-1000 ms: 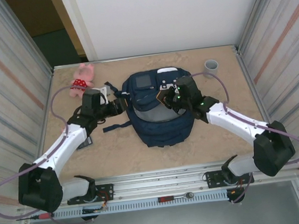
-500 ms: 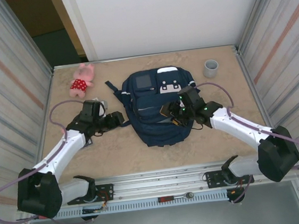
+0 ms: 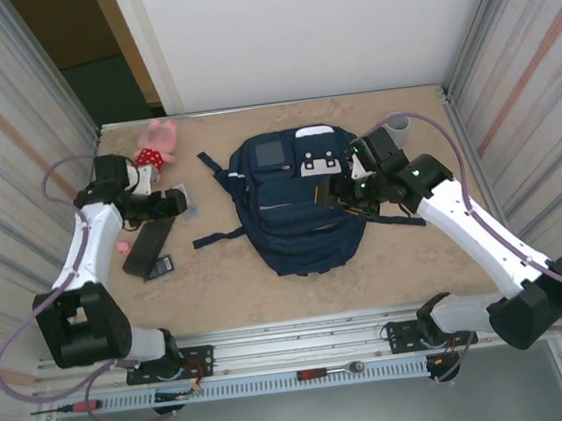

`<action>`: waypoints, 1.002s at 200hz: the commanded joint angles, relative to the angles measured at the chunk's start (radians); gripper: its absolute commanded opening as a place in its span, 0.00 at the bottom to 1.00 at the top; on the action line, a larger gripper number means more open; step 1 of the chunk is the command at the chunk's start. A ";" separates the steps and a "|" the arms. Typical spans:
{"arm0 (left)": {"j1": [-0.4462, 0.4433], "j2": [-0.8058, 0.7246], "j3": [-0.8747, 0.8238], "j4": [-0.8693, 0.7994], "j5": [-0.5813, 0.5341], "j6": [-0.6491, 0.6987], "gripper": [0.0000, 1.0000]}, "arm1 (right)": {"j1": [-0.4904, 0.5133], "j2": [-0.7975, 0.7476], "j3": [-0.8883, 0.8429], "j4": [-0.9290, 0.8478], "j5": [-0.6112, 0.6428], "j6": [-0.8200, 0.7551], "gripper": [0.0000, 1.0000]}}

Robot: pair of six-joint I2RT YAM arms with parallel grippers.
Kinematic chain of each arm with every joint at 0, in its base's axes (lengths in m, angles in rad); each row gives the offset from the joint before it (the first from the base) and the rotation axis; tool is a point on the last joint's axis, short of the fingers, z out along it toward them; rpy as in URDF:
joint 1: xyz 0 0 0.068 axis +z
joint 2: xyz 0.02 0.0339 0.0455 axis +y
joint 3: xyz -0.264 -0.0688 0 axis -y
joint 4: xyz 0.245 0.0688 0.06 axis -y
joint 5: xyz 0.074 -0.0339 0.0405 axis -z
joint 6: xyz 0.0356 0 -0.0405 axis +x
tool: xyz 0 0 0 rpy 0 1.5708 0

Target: Pack the student bag

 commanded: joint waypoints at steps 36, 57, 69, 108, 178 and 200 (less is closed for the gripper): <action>0.057 0.249 0.106 -0.167 -0.178 0.307 0.94 | 0.028 -0.104 -0.062 0.156 0.083 -0.152 0.69; 0.064 0.338 0.149 -0.178 -0.221 0.324 0.99 | 0.037 -0.083 -0.065 0.150 0.081 -0.202 0.70; 0.064 0.377 0.171 -0.173 -0.271 0.317 0.99 | 0.041 -0.068 -0.064 0.145 0.077 -0.222 0.71; 0.064 0.415 0.181 -0.131 -0.268 0.341 0.99 | 0.050 -0.022 -0.062 0.155 0.055 -0.246 0.73; 0.064 0.486 0.191 -0.072 -0.320 0.327 0.99 | 0.056 0.021 -0.048 0.188 0.032 -0.244 0.75; 0.064 0.507 0.193 -0.046 -0.317 0.323 0.96 | 0.056 0.026 -0.051 0.193 0.036 -0.242 0.74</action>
